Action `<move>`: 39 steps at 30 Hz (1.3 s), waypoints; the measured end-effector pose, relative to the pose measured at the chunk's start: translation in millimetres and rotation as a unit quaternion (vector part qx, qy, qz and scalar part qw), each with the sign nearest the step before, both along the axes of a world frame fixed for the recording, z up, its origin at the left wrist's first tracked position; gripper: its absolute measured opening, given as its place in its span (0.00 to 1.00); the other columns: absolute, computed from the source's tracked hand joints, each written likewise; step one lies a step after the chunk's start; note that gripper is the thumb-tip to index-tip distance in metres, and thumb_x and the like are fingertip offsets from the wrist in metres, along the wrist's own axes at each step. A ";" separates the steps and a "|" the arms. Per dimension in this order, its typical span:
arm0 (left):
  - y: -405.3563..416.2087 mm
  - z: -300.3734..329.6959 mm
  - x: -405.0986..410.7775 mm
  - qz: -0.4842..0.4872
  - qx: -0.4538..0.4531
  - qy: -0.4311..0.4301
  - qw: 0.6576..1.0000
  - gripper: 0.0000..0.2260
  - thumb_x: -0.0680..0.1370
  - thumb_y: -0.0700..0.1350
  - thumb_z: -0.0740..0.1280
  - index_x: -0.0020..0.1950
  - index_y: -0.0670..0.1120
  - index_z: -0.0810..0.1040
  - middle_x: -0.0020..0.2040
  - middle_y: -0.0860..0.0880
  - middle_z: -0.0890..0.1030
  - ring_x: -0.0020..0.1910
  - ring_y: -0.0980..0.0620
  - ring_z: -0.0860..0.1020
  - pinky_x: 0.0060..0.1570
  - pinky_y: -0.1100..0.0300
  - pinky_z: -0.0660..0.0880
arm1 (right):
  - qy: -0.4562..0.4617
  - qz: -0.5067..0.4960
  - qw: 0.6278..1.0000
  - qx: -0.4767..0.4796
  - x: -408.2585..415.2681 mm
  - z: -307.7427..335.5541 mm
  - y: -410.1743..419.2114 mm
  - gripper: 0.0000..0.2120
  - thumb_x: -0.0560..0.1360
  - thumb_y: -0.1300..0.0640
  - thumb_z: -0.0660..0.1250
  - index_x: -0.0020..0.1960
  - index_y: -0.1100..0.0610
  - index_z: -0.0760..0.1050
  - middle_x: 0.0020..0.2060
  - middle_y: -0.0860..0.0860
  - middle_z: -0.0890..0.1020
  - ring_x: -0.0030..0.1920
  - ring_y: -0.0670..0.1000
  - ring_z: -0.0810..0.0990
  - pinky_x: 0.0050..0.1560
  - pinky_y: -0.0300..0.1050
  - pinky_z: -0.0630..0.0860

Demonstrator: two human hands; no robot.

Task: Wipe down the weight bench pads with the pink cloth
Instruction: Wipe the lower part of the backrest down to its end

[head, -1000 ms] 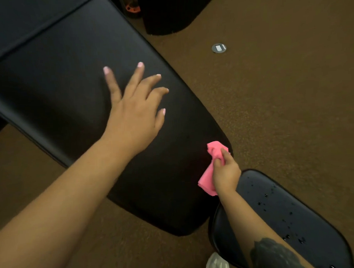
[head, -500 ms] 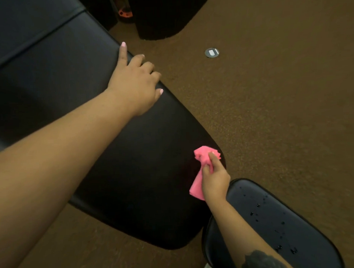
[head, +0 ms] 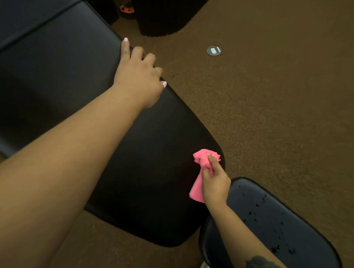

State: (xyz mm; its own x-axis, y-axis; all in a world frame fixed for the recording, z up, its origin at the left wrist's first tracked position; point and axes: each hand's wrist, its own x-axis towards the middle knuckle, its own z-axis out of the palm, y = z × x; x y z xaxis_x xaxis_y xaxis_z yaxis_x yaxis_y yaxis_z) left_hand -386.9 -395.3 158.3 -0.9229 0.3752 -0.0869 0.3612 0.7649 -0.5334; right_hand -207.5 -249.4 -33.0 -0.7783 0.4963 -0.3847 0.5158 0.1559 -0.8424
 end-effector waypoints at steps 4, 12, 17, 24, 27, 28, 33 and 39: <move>2.2 -1.0 1.0 0.010 0.012 -0.002 1.000 0.24 0.82 0.58 0.49 0.73 0.48 0.69 0.71 0.43 0.67 0.72 0.38 0.59 0.74 0.37 0.43 | -0.043 -0.043 0.998 -0.014 11.9 -11.4 9.3 0.19 0.77 0.59 0.62 0.67 0.48 0.71 0.56 0.47 0.77 0.50 0.46 0.75 0.51 0.40 0.69; 0.0 -4.1 0.6 0.017 0.026 0.006 0.999 0.24 0.82 0.58 0.50 0.71 0.48 0.70 0.70 0.42 0.68 0.71 0.37 0.60 0.74 0.37 0.43 | -0.031 -0.047 0.998 0.003 -15.9 3.4 7.0 0.19 0.77 0.59 0.62 0.68 0.52 0.71 0.61 0.51 0.77 0.54 0.45 0.73 0.52 0.35 0.64; 6.5 -3.2 -3.3 0.044 0.028 0.008 0.999 0.26 0.80 0.61 0.52 0.70 0.47 0.70 0.69 0.42 0.69 0.71 0.36 0.60 0.73 0.36 0.44 | -0.019 -0.023 0.999 -0.023 0.1 -5.1 6.8 0.19 0.76 0.58 0.64 0.66 0.47 0.72 0.60 0.50 0.77 0.55 0.47 0.76 0.53 0.39 0.69; 11.2 -0.9 -4.9 0.054 0.025 -0.008 0.998 0.26 0.80 0.62 0.52 0.71 0.47 0.69 0.70 0.42 0.68 0.71 0.36 0.59 0.72 0.36 0.45 | -0.059 -0.084 0.995 0.011 -22.2 -6.0 24.8 0.18 0.77 0.61 0.61 0.67 0.55 0.71 0.61 0.54 0.77 0.60 0.53 0.75 0.56 0.39 0.65; 11.0 -0.8 -4.4 0.050 0.029 -0.005 0.998 0.26 0.80 0.62 0.51 0.71 0.47 0.69 0.70 0.42 0.68 0.71 0.36 0.59 0.72 0.36 0.45 | -0.040 -0.064 0.997 0.034 -38.2 5.2 21.9 0.18 0.77 0.61 0.60 0.66 0.56 0.71 0.62 0.54 0.77 0.61 0.53 0.74 0.55 0.38 0.65; 10.6 -0.7 -4.7 0.049 0.030 -0.003 0.998 0.26 0.80 0.62 0.51 0.71 0.47 0.69 0.70 0.42 0.68 0.71 0.36 0.59 0.72 0.36 0.45 | -0.030 -0.050 0.997 0.041 -40.3 8.5 19.2 0.18 0.77 0.61 0.61 0.67 0.55 0.71 0.62 0.54 0.76 0.61 0.53 0.74 0.55 0.38 0.65; 10.7 -1.5 -4.3 0.052 0.032 0.005 0.998 0.26 0.81 0.61 0.51 0.71 0.46 0.69 0.70 0.42 0.68 0.71 0.35 0.59 0.72 0.36 0.44 | -0.013 -0.001 0.999 0.042 -22.9 4.5 16.1 0.18 0.76 0.60 0.63 0.66 0.50 0.72 0.57 0.51 0.79 0.49 0.44 0.74 0.49 0.36 0.65; 11.4 -2.6 -5.2 0.050 0.037 0.004 0.998 0.27 0.81 0.62 0.50 0.71 0.47 0.68 0.70 0.42 0.68 0.71 0.36 0.59 0.72 0.36 0.44 | -0.042 -0.043 0.997 0.047 -24.6 -6.5 30.4 0.18 0.77 0.59 0.61 0.67 0.55 0.71 0.61 0.53 0.77 0.59 0.50 0.75 0.56 0.38 0.66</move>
